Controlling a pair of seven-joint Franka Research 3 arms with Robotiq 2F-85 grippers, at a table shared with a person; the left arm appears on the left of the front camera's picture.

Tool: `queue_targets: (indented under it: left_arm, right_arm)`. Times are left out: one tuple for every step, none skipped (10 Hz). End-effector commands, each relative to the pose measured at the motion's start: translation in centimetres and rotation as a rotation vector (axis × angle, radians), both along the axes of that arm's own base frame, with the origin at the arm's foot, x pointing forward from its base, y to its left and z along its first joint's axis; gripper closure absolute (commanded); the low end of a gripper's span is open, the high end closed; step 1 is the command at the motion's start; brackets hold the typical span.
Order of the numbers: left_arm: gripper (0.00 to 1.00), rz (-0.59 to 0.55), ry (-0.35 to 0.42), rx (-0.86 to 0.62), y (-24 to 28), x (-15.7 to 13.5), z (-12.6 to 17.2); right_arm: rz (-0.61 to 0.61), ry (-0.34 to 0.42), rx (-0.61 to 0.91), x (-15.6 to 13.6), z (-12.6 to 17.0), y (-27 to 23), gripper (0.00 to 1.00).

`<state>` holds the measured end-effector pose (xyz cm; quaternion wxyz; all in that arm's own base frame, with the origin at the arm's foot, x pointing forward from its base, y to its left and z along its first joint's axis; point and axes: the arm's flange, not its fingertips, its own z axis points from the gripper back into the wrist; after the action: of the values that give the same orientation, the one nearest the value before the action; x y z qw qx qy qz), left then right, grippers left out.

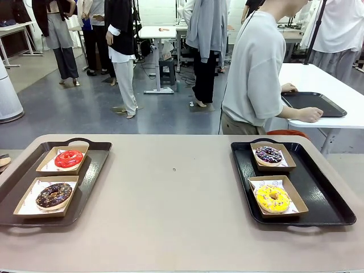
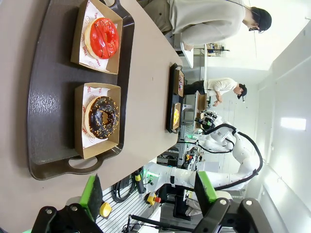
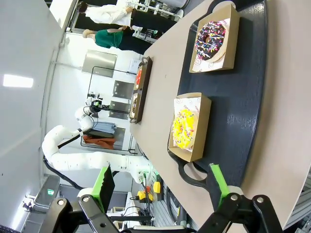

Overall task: Individually package the donuts and arrange them on the tray.
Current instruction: Place the picked Paper togo box on the Handle tray.

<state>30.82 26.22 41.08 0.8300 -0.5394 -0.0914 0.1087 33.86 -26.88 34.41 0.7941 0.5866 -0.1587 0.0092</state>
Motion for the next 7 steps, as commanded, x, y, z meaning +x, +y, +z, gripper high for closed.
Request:
queue_targets:
  left_arm:
    - [0.0, 0.011, -0.005, -0.001, 0.06, -0.04, 0.23]
    - [0.0, 0.011, -0.005, -0.001, 0.06, -0.04, 0.23]
    - [0.0, 0.011, -0.005, -0.001, 0.06, -0.04, 0.23]
    - [0.0, 0.011, -0.005, -0.001, 0.06, -0.04, 0.23]
    - [0.0, 0.011, -0.005, -0.001, 0.06, -0.04, 0.23]
    - [0.0, 0.011, -0.005, -0.001, 0.06, -0.04, 0.23]
    - [0.0, 0.011, -0.005, -0.001, 0.06, -0.04, 0.23]
  right_arm:
    - [0.011, 0.006, -0.009, -0.11, 0.08, -0.26, 0.0]
    - [0.011, 0.006, -0.009, -0.11, 0.08, -0.26, 0.0]
    - [0.011, 0.006, -0.009, -0.11, 0.08, -0.26, 0.0]
    - [0.011, 0.006, -0.009, -0.11, 0.08, -0.26, 0.0]
    - [0.011, 0.006, -0.009, -0.11, 0.08, -0.26, 0.0]
    - [0.011, 0.006, -0.009, -0.11, 0.08, -0.26, 0.0]
    - [0.011, 0.006, -0.009, -0.11, 0.08, -0.26, 0.0]
